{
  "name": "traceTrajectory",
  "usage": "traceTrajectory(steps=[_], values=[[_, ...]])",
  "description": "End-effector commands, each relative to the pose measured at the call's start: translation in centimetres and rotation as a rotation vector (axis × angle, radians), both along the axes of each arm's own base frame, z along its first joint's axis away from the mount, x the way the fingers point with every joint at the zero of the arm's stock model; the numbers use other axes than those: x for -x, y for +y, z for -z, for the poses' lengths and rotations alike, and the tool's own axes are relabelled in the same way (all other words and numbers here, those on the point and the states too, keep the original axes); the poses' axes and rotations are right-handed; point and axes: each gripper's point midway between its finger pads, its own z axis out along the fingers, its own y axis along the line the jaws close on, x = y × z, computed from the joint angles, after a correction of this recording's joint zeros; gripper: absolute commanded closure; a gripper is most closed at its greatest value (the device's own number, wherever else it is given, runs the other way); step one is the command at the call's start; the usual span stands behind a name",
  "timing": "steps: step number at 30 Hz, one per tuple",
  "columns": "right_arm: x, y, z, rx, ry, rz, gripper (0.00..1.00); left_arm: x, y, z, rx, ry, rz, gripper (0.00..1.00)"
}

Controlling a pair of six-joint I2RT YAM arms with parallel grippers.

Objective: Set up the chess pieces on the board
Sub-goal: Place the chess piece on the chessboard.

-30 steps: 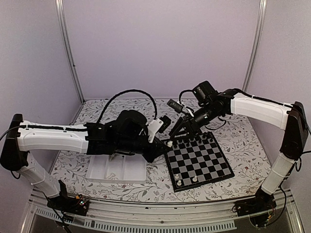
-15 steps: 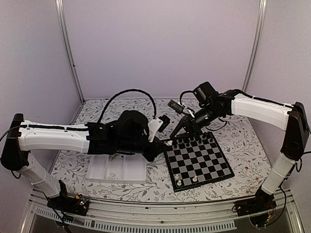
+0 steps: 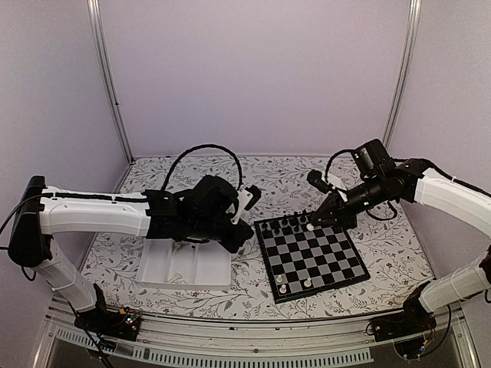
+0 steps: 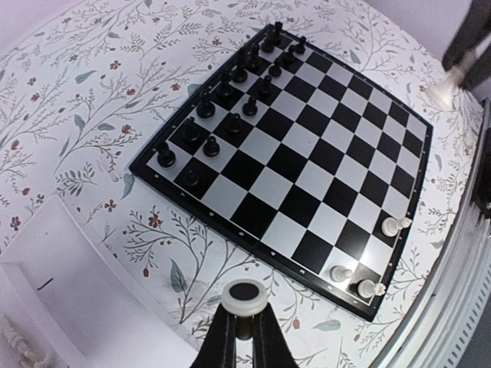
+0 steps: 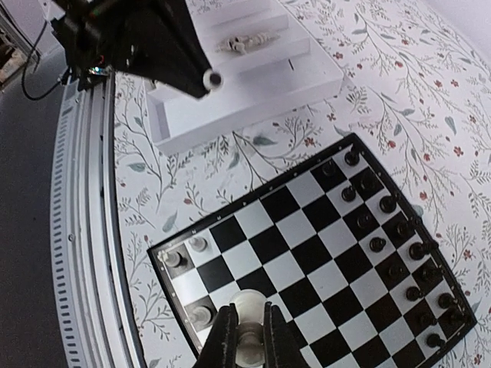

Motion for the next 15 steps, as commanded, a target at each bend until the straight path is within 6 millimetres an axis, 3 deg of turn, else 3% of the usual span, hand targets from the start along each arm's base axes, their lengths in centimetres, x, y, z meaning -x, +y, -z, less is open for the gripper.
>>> traceTrajectory(steps=[1, 7, 15], values=[[0.8, -3.7, 3.7, 0.172, -0.111, 0.036, 1.0, -1.8, 1.6, -1.0, -0.003, -0.017, -0.052, 1.0], [3.1, -5.9, 7.2, 0.252, -0.124, -0.006, 1.0, -2.4, 2.0, -1.3, 0.0, -0.014, -0.066, 1.0], [4.8, -7.1, 11.0, 0.322, -0.109, -0.074, 0.99, -2.3, 2.0, -0.7, -0.008, 0.01, -0.072, 1.0]])
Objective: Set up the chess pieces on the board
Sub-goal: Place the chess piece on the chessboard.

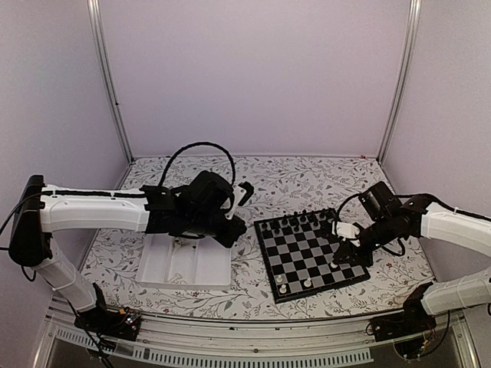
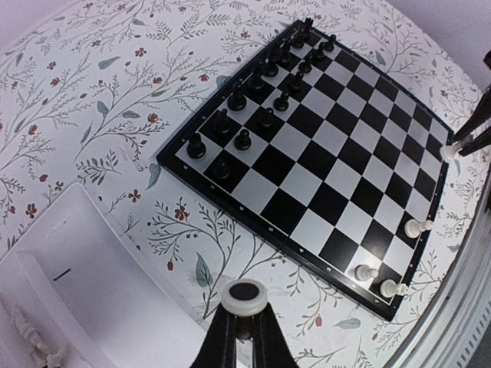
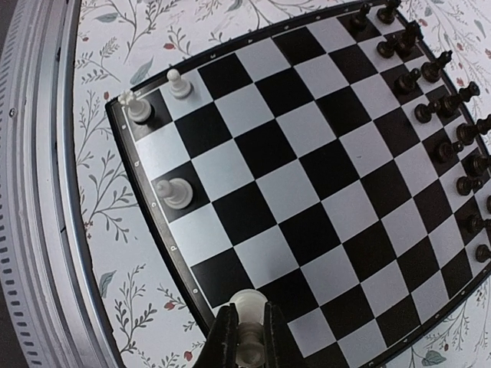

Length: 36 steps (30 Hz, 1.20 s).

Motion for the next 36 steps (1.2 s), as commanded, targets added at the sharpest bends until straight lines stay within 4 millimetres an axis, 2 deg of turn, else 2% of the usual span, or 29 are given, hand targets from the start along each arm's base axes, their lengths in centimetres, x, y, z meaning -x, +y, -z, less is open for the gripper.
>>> traceTrajectory(steps=[1, 19, 36], values=[[0.4, -0.2, 1.1, 0.031, -0.033, -0.048, 0.99, -0.3, 0.1, -1.1, 0.022, 0.001, -0.009, 1.0], [2.5, 3.2, 3.2, 0.037, 0.027, -0.165, 0.97, -0.1, 0.7, -0.3, -0.004, 0.025, -0.027, 1.0], [2.9, 4.6, 4.9, 0.082, 0.048, -0.192, 0.96, 0.3, 0.9, 0.6, -0.009, 0.047, -0.031, 1.0]])
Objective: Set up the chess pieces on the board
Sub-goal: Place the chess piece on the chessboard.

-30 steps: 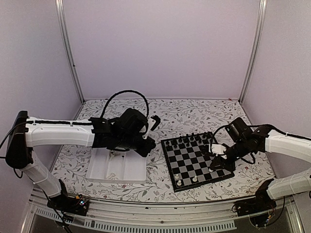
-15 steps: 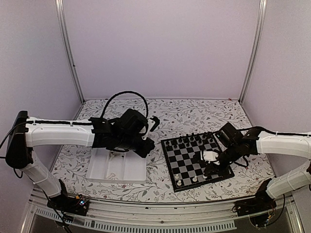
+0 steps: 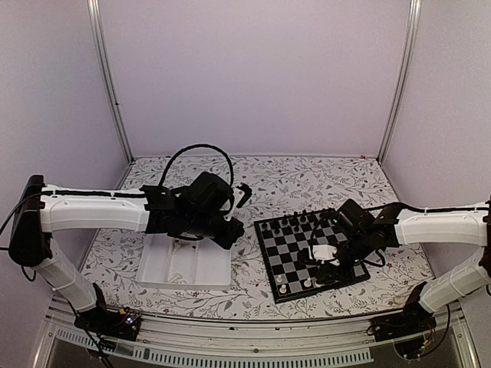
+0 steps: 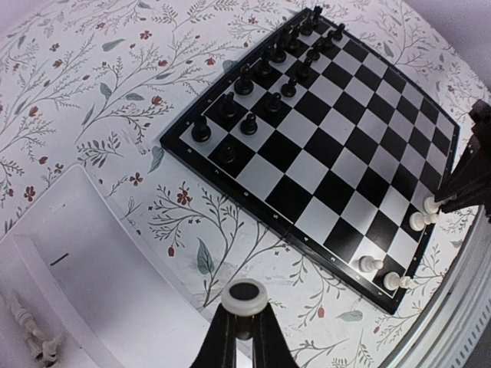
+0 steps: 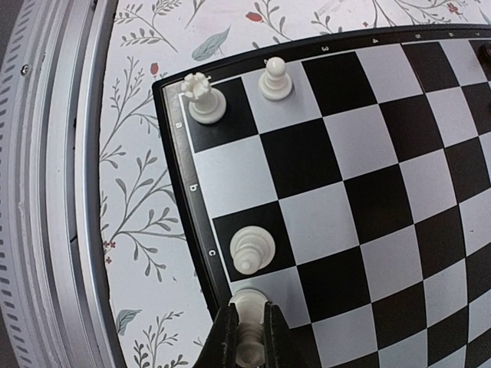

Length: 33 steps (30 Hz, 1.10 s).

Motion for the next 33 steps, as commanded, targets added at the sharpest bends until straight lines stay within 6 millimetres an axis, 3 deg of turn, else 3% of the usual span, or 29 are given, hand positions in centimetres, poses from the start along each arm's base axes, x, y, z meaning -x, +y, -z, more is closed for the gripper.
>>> traceTrajectory(steps=[1, 14, 26, 29, 33], values=[[-0.7, 0.7, -0.1, -0.001, -0.02, 0.011, 0.96, -0.1, 0.3, -0.1, 0.012, 0.012, -0.011, 1.0], [-0.9, 0.5, -0.1, 0.017, -0.026, 0.023, 0.9, 0.0, 0.0, 0.2, 0.02, 0.021, -0.004, 1.0], [-0.9, 0.6, -0.6, 0.007, -0.027, 0.027, 0.69, 0.2, -0.2, 0.2, 0.027, 0.032, 0.001, 1.0], [-1.3, 1.3, -2.3, -0.025, -0.043, 0.035, 0.66, 0.7, -0.6, 0.2, 0.04, 0.054, 0.029, 1.0], [-2.8, 2.7, -7.9, -0.121, -0.147, 0.014, 0.63, 3.5, -2.6, -0.3, 0.1, 0.154, 0.197, 1.0]])
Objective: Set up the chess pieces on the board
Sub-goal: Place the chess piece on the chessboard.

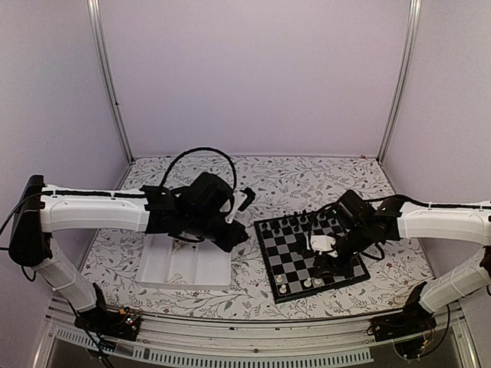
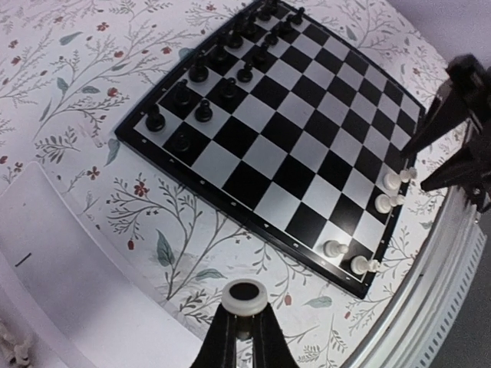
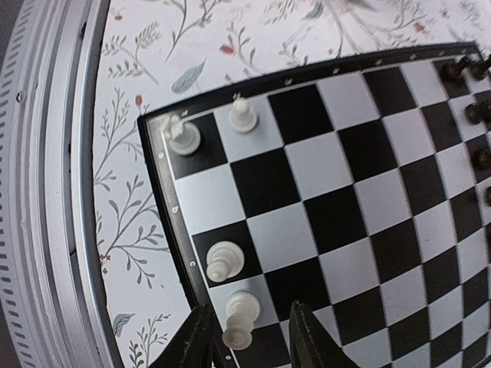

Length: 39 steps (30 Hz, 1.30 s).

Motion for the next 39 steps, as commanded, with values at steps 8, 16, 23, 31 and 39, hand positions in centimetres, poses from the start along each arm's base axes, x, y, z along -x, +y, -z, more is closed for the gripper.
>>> traceTrajectory(steps=[8, 16, 23, 31, 39], values=[[-2.3, 5.5, -14.7, -0.269, -0.185, -0.154, 0.62, 6.6, -4.6, -2.0, 0.192, 0.284, 0.37, 1.0], [-0.7, 7.7, -14.7, -0.204, -0.315, -0.315, 0.59, 9.0, -6.7, -3.6, 0.288, 0.435, 0.492, 0.98], [0.8, 9.0, -13.6, -0.146, -0.38, -0.389, 0.53, 9.7, -7.7, -4.8, 0.36, 0.486, 0.541, 0.97], [2.4, 10.2, -12.4, -0.096, -0.415, -0.458, 0.52, 10.0, -8.3, -5.2, 0.395, 0.514, 0.562, 0.96], [2.8, 10.4, -11.4, -0.06, -0.437, -0.481, 0.69, 10.0, -8.4, -5.4, 0.413, 0.516, 0.573, 0.95]])
